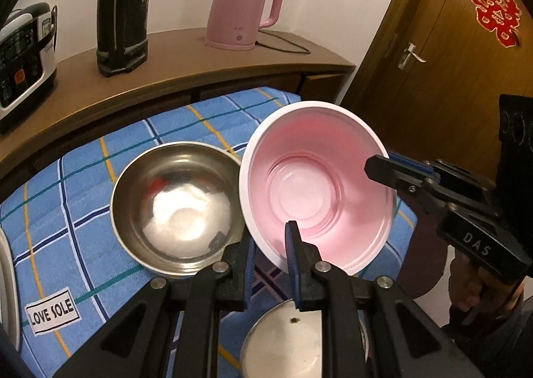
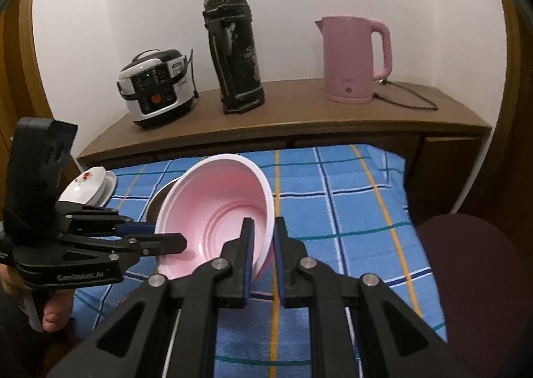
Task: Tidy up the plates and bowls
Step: 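Lift the pink bowl with both grippers and carry it over the steel bowl, then lower the pink bowl into the steel bowl with both grippers, then open both grippers and pull them away from the nested bowls, then move both grippers to the cream enamel bowl rim and close on it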
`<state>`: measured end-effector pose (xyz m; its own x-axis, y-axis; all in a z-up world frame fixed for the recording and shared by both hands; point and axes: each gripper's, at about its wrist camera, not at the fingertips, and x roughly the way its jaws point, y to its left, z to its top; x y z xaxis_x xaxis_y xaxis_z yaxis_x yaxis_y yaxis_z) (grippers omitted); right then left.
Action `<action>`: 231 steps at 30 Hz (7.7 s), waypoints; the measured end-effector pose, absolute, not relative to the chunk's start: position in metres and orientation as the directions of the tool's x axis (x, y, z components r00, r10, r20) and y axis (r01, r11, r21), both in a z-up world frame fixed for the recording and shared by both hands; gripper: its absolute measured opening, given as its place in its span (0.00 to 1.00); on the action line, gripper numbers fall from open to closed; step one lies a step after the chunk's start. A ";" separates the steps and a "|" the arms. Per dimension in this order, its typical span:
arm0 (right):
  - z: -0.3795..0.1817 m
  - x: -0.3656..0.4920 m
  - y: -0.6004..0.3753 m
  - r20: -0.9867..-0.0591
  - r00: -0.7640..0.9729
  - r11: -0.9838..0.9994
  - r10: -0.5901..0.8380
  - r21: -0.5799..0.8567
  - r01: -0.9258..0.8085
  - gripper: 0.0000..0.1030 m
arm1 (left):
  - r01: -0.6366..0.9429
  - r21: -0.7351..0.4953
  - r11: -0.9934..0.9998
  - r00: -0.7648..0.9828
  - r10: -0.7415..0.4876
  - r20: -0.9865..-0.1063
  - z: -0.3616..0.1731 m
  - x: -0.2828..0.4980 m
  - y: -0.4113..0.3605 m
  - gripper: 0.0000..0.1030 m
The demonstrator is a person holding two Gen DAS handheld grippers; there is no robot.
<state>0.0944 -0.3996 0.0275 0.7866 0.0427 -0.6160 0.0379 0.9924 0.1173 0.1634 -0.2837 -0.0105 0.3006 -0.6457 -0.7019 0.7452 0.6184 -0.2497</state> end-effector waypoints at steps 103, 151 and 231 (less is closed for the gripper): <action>-0.004 0.240 -0.379 -0.863 0.380 0.939 0.331 0.339 -0.049 0.11 | 0.573 -0.653 0.496 0.053 -0.817 -0.575 -0.045 0.263 -0.193 0.18; -0.016 0.235 -0.373 -0.893 0.421 0.987 0.161 0.150 -0.060 0.40 | 0.652 -0.344 0.676 0.300 -0.647 -0.701 -0.042 0.254 -0.210 0.51; -0.035 0.046 -0.349 -0.711 0.675 0.977 0.200 0.197 -0.082 0.10 | 0.551 -0.251 0.796 0.536 -0.568 -0.625 -0.060 0.070 -0.216 0.25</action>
